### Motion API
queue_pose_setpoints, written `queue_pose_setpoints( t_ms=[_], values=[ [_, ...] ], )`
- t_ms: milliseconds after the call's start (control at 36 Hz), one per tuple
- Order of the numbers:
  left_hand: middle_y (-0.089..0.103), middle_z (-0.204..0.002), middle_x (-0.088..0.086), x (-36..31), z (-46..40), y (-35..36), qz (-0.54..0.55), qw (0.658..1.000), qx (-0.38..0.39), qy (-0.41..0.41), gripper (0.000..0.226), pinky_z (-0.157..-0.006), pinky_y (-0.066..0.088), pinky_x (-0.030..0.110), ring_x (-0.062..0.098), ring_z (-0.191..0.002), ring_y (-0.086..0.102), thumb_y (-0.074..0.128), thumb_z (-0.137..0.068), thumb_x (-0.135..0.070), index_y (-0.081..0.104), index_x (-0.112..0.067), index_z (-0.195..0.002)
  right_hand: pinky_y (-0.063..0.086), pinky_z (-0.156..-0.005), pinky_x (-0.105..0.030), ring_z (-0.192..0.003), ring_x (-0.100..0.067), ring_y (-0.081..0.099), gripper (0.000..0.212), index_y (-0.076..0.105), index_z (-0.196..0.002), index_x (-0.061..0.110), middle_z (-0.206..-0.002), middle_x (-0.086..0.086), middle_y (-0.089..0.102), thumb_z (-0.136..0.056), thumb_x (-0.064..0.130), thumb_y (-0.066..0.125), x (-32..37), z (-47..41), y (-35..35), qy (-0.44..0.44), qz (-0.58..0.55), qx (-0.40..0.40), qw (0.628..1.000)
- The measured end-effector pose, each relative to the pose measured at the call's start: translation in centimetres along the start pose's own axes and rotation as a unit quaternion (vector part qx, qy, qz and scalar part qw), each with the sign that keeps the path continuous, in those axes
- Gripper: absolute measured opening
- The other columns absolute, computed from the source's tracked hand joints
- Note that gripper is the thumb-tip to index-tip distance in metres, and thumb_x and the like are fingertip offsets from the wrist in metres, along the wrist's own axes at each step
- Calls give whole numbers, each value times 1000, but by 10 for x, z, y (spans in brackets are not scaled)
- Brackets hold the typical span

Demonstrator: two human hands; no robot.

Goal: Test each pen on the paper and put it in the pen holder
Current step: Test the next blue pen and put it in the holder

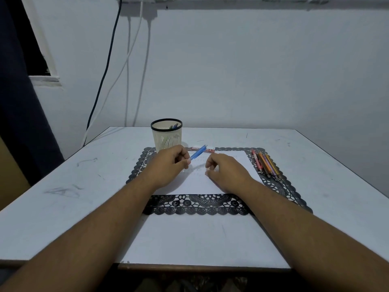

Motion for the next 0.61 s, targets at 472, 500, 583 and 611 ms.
queue_pose_setpoints(
  t_ms=[472, 500, 583, 611],
  values=[
    [74, -82, -6, 0, 2, 0, -5, 1000, 6, -11, 9, -75, 49, 34, 18, -83, 67, 67, -97, -22, 65, -26, -89, 50, -75, -33, -85, -11, 58, 13, 65, -93, 23, -91, 16, 59, -103, 25, 56, 3, 1, -2, -7, 36, -1, 999],
    [74, -82, -6, 0, 2, 0, -5, 1000, 7, -12, 10, -76, 50, 35, 18, -83, 67, 66, -98, -22, 65, -26, -89, 50, -72, -33, -83, -12, 58, 13, 63, -93, 23, -91, 14, 61, -103, 24, 55, 1, 1, -3, -1, 17, -10, 1000],
    [74, -82, -6, 0, 1, 0, -4, 1000, 10, -13, 11, -75, 49, 33, 16, -82, 66, 66, -98, -21, 64, -27, -88, 43, -64, -31, -77, -13, 56, 11, 61, -92, 20, -90, 5, 63, -102, 21, 56, -4, 2, -12, 1, -63, -48, 997],
    [74, -82, -6, 1, 1, 0, -2, 1000, 11, -14, 11, -75, 49, 33, 16, -82, 66, 66, -98, -21, 65, -27, -89, 42, -65, -32, -76, -14, 56, 11, 60, -91, 18, -88, 2, 64, -102, 19, 58, -5, 2, -15, -7, -90, -60, 994]
  ],
)
Point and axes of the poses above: each hand's wrist, its own z-axis away from the middle knuckle, its own y-axis out of the palm, x = y × z, the point moved 3 cm from there along -z, towards the middle knuckle
